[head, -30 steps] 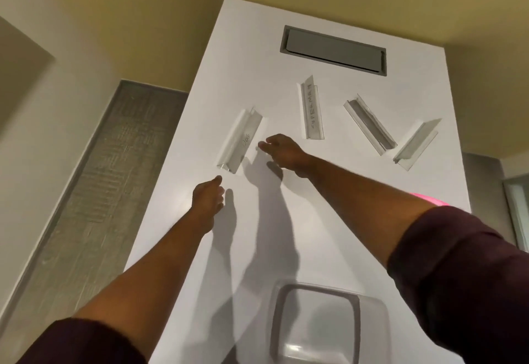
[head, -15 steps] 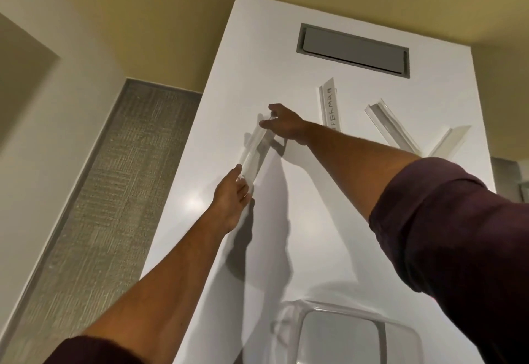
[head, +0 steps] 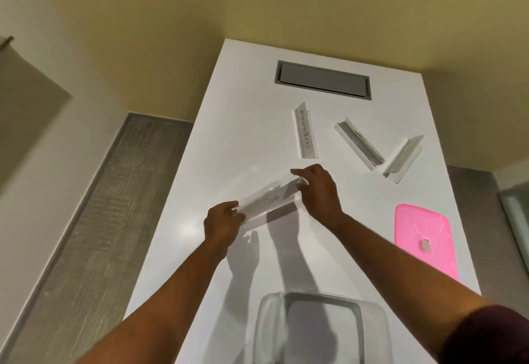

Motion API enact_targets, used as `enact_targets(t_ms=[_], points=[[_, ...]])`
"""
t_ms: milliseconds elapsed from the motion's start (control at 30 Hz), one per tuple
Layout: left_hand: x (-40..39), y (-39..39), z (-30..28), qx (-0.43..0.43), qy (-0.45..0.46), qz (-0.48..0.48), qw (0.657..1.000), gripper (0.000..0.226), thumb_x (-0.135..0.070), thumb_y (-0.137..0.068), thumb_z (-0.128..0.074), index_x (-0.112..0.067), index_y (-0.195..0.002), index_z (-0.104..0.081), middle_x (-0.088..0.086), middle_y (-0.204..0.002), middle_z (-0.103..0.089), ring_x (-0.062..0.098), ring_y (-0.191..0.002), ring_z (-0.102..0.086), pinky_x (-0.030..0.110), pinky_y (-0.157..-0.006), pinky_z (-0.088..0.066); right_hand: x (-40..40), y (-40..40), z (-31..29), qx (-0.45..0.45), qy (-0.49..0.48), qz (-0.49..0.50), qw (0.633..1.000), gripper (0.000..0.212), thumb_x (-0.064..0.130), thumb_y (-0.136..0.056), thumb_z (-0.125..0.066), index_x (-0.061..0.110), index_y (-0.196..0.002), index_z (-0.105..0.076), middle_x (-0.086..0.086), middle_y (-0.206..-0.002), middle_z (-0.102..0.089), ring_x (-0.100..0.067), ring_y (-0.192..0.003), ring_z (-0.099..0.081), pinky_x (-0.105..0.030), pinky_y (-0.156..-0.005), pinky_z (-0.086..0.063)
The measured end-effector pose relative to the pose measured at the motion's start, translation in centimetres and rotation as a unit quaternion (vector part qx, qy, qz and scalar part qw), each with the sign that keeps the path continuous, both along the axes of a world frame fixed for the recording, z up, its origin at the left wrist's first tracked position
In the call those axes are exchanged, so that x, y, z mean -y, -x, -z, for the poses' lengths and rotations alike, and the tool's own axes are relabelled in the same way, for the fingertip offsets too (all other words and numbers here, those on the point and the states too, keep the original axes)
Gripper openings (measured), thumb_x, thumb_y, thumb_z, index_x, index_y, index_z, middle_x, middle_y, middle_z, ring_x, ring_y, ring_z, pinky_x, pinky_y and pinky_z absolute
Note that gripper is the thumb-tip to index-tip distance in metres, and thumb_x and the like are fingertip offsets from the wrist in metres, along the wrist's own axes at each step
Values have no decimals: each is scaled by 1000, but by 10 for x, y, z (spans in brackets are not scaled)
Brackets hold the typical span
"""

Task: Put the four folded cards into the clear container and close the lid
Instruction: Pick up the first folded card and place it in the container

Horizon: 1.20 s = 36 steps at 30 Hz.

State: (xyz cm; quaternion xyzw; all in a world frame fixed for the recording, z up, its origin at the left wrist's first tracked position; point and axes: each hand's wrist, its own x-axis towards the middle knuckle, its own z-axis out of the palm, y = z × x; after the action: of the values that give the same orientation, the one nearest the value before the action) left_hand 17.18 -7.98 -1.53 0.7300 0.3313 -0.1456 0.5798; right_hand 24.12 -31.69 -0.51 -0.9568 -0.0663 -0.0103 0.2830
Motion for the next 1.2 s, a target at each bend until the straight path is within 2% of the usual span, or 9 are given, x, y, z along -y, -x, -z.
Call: enact_targets(t_ms=[67, 167, 333, 467, 600, 700, 800, 933, 1200], points=[[14, 18, -8, 24, -28, 17, 999, 37, -10, -75, -74, -23, -110, -72, 1, -102, -71, 16, -93, -67, 27, -76, -52, 22, 33, -4, 18, 3, 30, 999, 41, -2, -89, -67, 23, -121, -72, -4, -101, -62, -26, -91, -62, -34, -77, -52], [38, 47, -19, 66, -93, 59, 992, 36, -4, -71, -74, -26, -100, -74, -4, -93, -70, 13, -87, -66, 33, -82, -56, 53, 83, -17, 27, 1, 50, 998, 39, -2, -88, -69, 23, -117, -73, 1, -91, -58, -20, -82, -61, -31, -73, -53], [67, 93, -32, 131, -179, 122, 967, 37, 0, -76, -71, -31, -96, -72, -4, -87, -66, 5, -79, -62, 22, -70, -46, 94, 159, -33, 15, -2, 43, 999, 46, -11, -83, -70, 19, -117, -73, 7, -85, -49, 7, -68, -50, 1, -64, -33], [85, 132, -36, 176, -219, 181, 943, 35, 1, -80, -70, -26, -103, -74, -8, -89, -63, 6, -85, -63, 21, -76, -47, 127, 214, -34, 4, -19, 35, 999, 47, -12, -84, -69, 19, -120, -72, 7, -85, -49, 7, -75, -58, 2, -67, -37], [102, 172, -43, 183, -258, 233, 920, 26, -13, -83, -70, -34, -99, -69, -18, -93, -59, -7, -83, -59, 15, -61, -40, 154, 259, -35, -4, -19, 53, 998, 43, -7, -79, -77, 24, -110, -76, 13, -83, -52, 22, -71, -51, 0, -62, -34], [114, 196, -43, 188, -305, 266, 895, 23, -26, -83, -72, -41, -100, -68, -20, -102, -49, 0, -88, -55, 15, -58, -38, 168, 285, -32, -27, -2, 73, 997, 42, 4, -76, -84, 32, -105, -76, 15, -81, -52, 8, -73, -54, -10, -56, -34], [122, 214, -33, 192, -320, 273, 887, 25, -23, -80, -77, -42, -95, -70, -23, -117, -48, 5, -110, -50, 18, -69, -42, 176, 301, -21, -39, 21, 78, 996, 39, 15, -76, -85, 37, -106, -73, 15, -85, -49, -4, -77, -51, -20, -55, -39], [126, 225, -13, 163, -327, 274, 890, 23, -17, -77, -80, -33, -92, -75, -4, -144, -49, 32, -146, -29, 48, -112, -32, 177, 311, -11, -28, 46, 57, 997, 37, 18, -75, -87, 39, -103, -73, 18, -98, -58, -8, -89, -51, -22, -52, -40], [104, 243, 12, 124, -306, 289, 899, 25, -14, -83, -73, -32, -100, -73, -6, -155, -35, 37, -150, -13, 59, -117, -16, 165, 313, 5, -6, 64, -31, 997, 36, 18, -67, -91, 31, -98, -78, 18, -96, -75, -20, -90, -58, -33, -65, -51]])
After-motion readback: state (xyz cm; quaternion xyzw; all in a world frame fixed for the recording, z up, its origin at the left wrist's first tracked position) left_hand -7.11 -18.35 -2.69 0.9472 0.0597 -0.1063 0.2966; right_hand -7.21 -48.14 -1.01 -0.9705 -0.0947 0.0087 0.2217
